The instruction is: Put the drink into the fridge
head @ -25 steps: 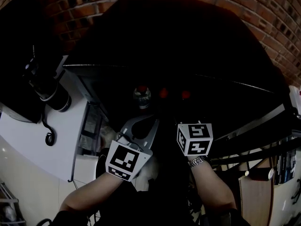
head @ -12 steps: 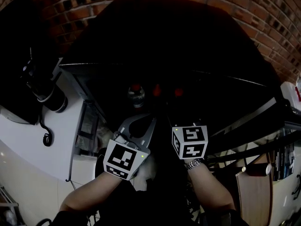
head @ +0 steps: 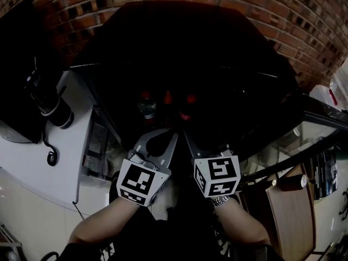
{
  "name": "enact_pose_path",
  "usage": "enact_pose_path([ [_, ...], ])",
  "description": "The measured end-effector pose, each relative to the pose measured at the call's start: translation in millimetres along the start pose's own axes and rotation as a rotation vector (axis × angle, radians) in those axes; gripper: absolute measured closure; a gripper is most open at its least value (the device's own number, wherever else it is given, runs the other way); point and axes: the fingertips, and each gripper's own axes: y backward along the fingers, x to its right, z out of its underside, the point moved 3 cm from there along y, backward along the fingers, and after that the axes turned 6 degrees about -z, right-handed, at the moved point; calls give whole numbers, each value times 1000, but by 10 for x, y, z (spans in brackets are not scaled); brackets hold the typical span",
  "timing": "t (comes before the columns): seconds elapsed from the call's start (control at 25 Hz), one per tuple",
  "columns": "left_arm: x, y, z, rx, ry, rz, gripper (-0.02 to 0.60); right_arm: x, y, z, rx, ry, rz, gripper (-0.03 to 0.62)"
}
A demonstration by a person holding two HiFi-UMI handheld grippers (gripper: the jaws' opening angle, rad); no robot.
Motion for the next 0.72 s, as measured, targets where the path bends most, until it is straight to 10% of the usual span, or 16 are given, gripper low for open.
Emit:
enact_pose_path([
  [0.72,1332,218,-179,52,-24,234,578,128,1655,143,42,-21,224,336],
])
